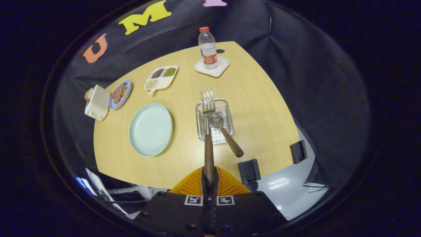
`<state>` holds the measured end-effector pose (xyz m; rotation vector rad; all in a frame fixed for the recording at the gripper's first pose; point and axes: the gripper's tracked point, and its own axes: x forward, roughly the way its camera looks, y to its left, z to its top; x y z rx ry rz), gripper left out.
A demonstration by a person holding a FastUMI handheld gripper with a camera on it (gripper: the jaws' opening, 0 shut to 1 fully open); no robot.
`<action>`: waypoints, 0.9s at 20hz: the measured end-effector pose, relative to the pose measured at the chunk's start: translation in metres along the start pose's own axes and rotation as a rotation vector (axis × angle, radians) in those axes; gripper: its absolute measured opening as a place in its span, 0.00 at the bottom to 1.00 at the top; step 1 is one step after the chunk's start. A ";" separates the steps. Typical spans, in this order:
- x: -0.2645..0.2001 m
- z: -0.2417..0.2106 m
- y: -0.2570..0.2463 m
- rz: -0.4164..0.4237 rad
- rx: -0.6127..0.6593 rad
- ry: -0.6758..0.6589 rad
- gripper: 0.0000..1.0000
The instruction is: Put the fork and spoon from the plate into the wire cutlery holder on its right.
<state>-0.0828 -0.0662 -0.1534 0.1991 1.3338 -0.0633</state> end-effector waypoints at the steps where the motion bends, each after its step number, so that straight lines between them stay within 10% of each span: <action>1: 0.003 -0.001 0.001 0.006 0.011 0.014 0.00; 12: 0.005 -0.003 0.009 0.072 0.131 0.077 0.07; 18: 0.002 0.013 0.018 0.113 0.214 0.012 0.47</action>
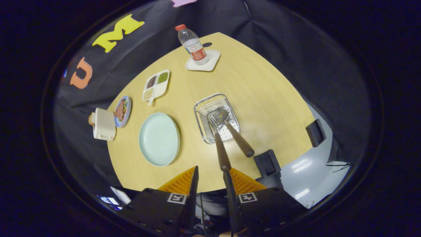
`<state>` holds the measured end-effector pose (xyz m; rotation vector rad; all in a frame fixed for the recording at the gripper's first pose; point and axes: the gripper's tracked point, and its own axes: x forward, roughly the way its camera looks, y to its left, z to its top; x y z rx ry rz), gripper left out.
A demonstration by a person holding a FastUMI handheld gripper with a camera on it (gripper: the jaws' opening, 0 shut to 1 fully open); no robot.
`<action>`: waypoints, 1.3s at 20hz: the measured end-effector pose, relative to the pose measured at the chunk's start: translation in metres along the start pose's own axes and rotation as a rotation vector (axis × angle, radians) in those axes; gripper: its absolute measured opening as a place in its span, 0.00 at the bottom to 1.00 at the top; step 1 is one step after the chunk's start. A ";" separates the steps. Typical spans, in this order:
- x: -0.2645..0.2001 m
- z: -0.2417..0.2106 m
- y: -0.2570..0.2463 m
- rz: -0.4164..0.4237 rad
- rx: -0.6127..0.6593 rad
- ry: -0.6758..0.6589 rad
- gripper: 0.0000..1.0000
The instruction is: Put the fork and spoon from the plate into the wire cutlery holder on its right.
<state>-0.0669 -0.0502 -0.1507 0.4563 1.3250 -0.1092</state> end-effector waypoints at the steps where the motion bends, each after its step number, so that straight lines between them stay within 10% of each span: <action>1: -0.003 0.001 -0.001 -0.006 -0.008 -0.017 0.54; 5: -0.015 0.011 0.000 -0.065 -0.104 -0.160 0.84; 18: -0.107 0.031 0.083 0.067 -0.348 -1.022 0.86; 26: -0.113 0.029 0.112 0.137 -0.369 -1.214 0.89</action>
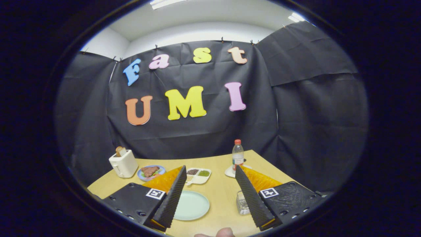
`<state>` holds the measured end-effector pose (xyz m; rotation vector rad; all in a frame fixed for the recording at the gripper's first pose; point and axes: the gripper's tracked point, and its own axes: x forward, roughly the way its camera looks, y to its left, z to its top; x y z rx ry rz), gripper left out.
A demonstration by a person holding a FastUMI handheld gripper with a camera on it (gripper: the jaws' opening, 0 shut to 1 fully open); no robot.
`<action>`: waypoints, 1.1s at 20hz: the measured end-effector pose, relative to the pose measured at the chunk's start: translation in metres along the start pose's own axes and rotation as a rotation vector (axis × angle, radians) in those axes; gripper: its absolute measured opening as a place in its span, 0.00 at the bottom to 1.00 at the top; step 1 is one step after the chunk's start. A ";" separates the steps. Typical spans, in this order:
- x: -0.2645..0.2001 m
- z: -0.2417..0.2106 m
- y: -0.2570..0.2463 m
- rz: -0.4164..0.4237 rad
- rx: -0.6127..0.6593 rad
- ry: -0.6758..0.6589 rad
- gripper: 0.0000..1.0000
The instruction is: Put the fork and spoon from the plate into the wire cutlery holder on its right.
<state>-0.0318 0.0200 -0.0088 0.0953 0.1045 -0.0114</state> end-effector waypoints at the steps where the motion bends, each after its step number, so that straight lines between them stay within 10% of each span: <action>1: -0.001 0.001 0.003 -0.002 -0.006 -0.017 0.89; 22: -0.002 0.013 0.028 0.134 0.010 -0.065 0.91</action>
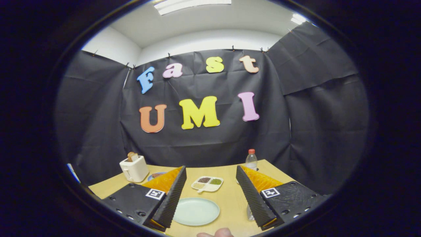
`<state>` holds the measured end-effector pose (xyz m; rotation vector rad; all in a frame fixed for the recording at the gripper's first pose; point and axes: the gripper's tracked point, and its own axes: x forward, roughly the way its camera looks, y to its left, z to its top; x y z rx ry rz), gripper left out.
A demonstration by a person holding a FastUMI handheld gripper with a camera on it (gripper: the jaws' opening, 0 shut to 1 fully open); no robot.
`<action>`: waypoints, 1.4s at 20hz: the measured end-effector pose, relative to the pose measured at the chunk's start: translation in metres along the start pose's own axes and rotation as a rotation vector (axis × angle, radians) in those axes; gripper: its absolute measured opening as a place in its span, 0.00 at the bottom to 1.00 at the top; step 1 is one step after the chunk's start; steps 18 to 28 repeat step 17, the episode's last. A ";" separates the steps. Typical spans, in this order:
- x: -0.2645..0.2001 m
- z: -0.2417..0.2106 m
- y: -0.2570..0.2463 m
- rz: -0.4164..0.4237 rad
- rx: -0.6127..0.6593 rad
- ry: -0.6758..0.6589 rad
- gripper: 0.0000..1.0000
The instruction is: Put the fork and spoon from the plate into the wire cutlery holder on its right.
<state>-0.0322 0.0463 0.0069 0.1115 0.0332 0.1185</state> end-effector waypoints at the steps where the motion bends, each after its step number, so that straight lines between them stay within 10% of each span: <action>1: -0.001 0.000 0.002 0.003 0.001 -0.003 0.91; 28: 0.024 -0.029 0.009 0.004 0.012 0.016 0.91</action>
